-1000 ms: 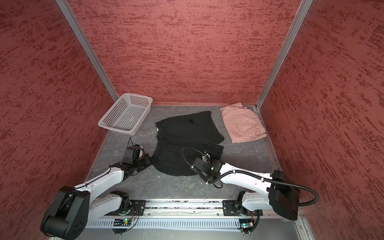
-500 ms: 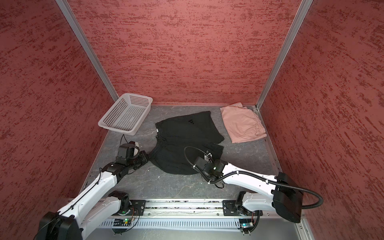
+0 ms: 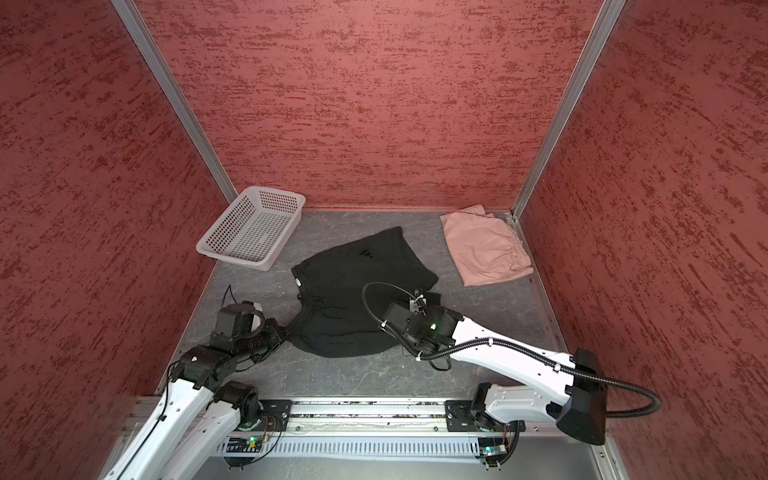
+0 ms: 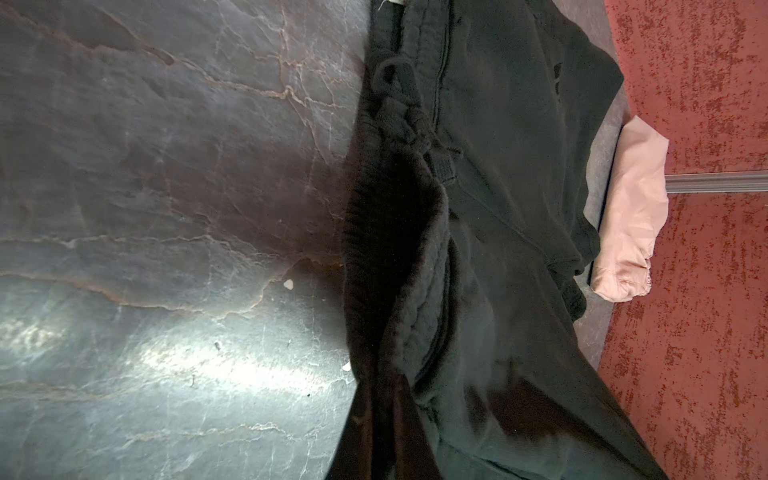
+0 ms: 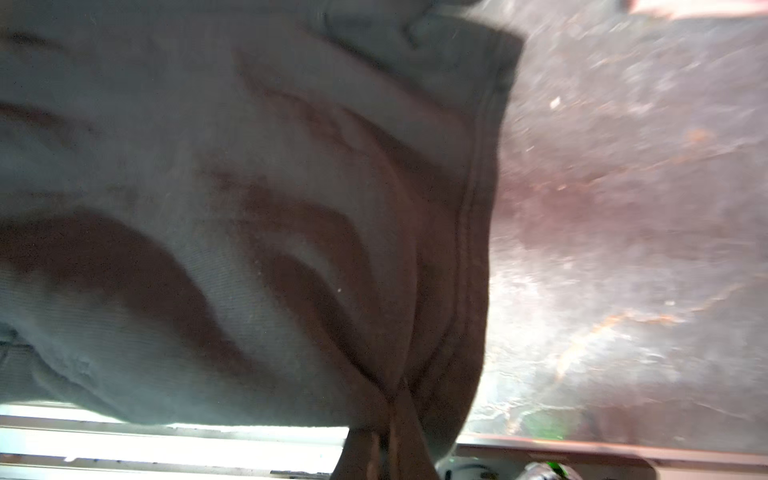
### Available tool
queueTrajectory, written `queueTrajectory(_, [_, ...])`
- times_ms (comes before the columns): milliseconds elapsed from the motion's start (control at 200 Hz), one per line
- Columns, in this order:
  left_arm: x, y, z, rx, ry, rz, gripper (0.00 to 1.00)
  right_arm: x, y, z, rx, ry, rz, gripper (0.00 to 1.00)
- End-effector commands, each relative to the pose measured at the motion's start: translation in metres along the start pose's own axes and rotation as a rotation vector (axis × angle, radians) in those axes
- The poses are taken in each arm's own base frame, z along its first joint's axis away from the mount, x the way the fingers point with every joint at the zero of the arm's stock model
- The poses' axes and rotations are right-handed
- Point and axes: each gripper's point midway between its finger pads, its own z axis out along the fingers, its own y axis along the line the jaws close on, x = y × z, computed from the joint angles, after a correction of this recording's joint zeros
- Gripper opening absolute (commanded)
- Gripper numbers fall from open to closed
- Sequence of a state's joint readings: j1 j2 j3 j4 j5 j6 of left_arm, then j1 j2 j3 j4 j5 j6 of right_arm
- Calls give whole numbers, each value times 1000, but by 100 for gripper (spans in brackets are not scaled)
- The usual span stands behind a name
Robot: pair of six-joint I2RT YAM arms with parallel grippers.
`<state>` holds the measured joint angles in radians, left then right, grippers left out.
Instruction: Fold and stack the shorts
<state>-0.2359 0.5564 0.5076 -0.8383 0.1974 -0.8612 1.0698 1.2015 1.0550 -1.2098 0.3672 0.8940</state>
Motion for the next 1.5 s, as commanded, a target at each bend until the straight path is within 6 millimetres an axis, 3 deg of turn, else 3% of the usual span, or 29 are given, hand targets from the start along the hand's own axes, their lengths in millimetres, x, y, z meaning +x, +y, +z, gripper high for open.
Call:
queueTrajectory(0, [-16, -16, -12, 13, -60, 18, 0, -12, -36, -14, 141, -76, -4, 0])
queueTrajectory(175, [-39, -34, -33, -20, -121, 100, 0, -43, -57, -18, 205, -166, -4, 0])
queueTrajectory(386, [-58, -48, -40, -58, -132, 153, 0, -114, -68, -41, 164, -326, -9, 0])
queueTrajectory(446, [-59, -52, -43, -59, -124, 157, 0, -126, -62, -49, 133, -345, -8, 0])
queueTrajectory(571, [-55, -50, -47, -47, -122, 136, 0, -123, -55, -46, 86, -331, -12, 0])
queueTrajectory(797, [-41, -48, -48, -6, -97, 124, 0, -94, -69, -49, 56, -283, 58, 0])
queueTrajectory(1042, [-32, -47, -75, 22, -134, 143, 0, -75, -72, -68, -64, -300, 142, 0])
queueTrajectory(1297, [-21, -40, -86, 29, -126, 135, 0, -84, -73, -87, -44, -305, 47, 0])
queueTrajectory(1498, [-26, -41, -75, -17, -101, 161, 0, -119, -63, -83, 45, -369, -89, 0])
